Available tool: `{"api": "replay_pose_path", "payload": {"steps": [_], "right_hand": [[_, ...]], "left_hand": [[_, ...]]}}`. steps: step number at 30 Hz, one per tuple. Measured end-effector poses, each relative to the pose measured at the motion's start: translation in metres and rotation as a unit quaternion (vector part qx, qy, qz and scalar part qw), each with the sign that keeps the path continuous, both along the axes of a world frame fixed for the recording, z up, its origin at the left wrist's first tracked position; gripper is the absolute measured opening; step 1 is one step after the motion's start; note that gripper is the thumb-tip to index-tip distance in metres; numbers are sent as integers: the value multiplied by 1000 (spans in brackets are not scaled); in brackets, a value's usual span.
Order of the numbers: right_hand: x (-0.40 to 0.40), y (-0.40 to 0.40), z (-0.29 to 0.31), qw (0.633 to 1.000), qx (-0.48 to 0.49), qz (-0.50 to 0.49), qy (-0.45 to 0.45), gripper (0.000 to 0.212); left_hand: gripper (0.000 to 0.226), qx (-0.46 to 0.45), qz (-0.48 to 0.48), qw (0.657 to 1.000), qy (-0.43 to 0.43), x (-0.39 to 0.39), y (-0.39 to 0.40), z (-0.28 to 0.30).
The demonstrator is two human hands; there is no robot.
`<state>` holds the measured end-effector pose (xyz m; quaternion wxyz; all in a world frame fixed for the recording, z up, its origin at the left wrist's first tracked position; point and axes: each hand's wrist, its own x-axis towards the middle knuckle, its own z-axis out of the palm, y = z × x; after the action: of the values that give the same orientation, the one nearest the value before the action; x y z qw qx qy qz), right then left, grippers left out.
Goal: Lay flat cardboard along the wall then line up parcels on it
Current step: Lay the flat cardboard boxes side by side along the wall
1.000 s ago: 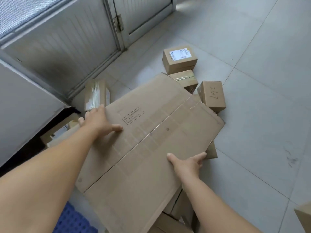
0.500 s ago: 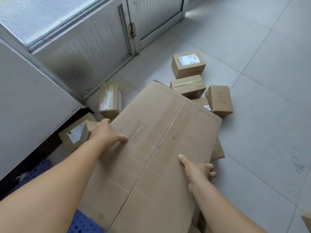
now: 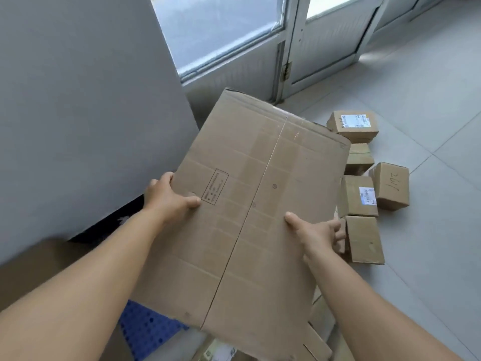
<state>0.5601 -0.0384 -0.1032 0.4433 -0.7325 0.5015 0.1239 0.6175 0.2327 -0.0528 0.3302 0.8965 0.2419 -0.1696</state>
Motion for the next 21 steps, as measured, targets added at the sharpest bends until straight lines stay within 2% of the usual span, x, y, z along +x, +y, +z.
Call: {"api": "replay_pose_path", "payload": {"steps": [5, 10, 14, 21], "right_hand": [[-4, 55, 31, 993, -28, 110, -25, 106], [-3, 128, 42, 973, -34, 221, -56, 112], [-8, 193, 30, 954, -10, 294, -63, 117], [-23, 272, -15, 919, 23, 392, -39, 106]], "left_hand": [[76, -26, 97, 995, -28, -71, 62, 14], [83, -82, 209, 974, -27, -147, 130, -8], [90, -81, 295, 952, -24, -195, 178, -33], [109, -93, 384, 919, -14, -249, 238, -77]]}}
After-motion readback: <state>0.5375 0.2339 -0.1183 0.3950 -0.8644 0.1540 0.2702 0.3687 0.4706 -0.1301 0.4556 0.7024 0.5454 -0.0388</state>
